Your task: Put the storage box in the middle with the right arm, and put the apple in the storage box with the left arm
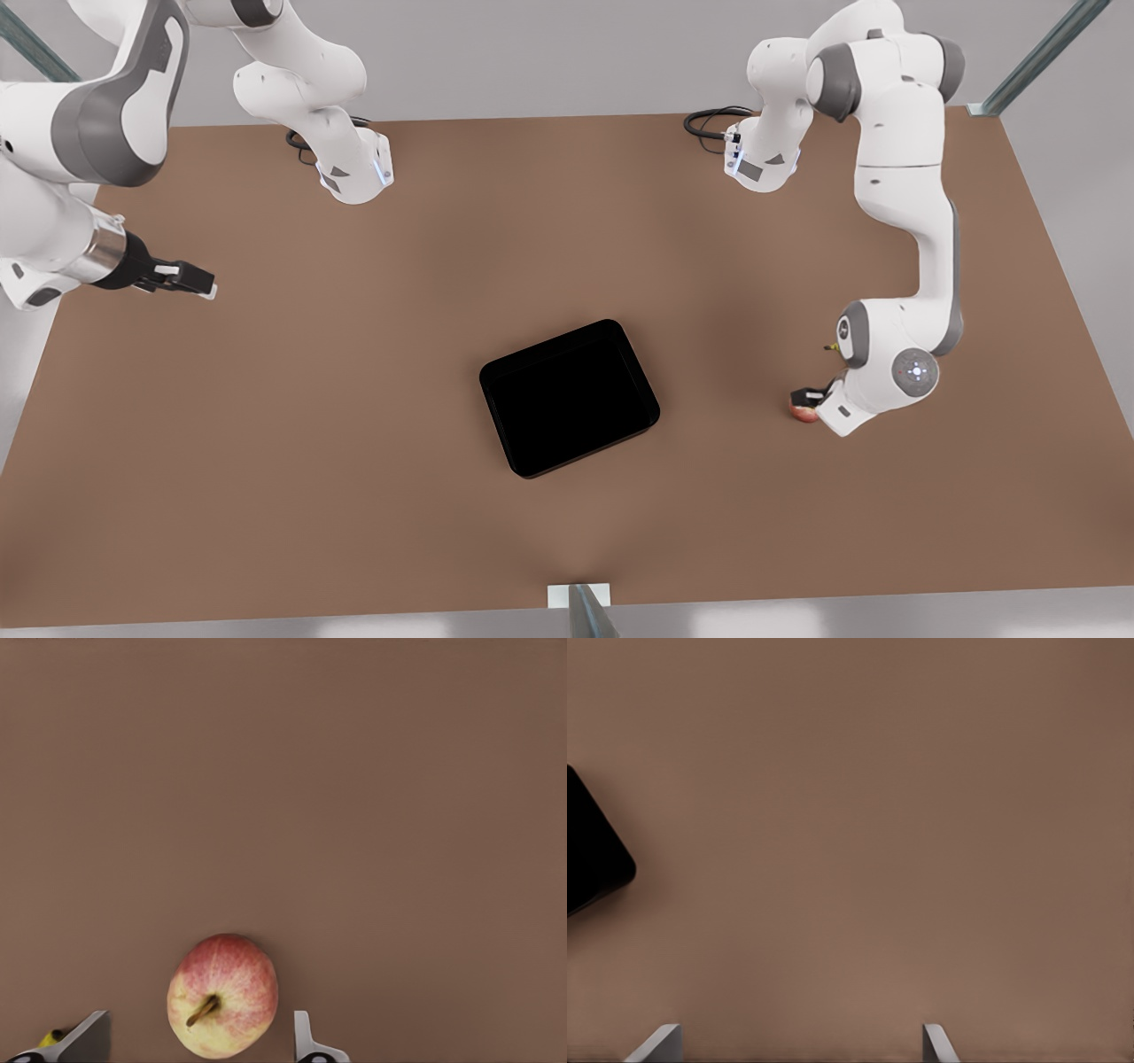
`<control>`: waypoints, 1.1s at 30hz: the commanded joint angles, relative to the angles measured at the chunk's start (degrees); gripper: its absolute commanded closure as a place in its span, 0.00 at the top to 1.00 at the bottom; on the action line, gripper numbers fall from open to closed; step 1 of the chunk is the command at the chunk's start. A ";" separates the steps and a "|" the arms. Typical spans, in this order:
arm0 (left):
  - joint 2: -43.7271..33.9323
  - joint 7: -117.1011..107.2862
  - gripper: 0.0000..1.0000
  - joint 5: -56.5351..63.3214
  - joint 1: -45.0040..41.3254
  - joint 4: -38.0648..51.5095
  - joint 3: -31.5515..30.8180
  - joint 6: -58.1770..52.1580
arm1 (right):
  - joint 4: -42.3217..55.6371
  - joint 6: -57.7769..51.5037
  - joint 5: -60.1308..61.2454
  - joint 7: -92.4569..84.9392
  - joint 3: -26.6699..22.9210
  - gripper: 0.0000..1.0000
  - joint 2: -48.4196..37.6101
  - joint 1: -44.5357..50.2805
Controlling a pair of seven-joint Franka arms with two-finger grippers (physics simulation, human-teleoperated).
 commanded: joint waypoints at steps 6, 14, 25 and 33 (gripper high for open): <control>1.96 -0.84 1.00 0.10 -0.02 -1.04 -0.04 3.17 | -0.48 -1.32 -0.19 -4.95 -0.09 1.00 0.21 0.02; 5.74 -0.84 1.00 0.10 0.06 -1.04 -0.48 3.69 | -0.66 -1.32 -0.19 -4.86 -0.09 1.00 0.65 0.29; 5.22 -1.19 0.63 0.10 -0.02 -0.78 -0.65 3.69 | -1.09 -1.14 -0.19 -4.95 -0.09 1.00 1.09 0.38; -2.52 -24.65 0.62 0.80 -7.48 11.16 -8.12 -16.86 | -1.01 -1.06 -0.19 -4.95 -0.09 1.00 1.44 0.38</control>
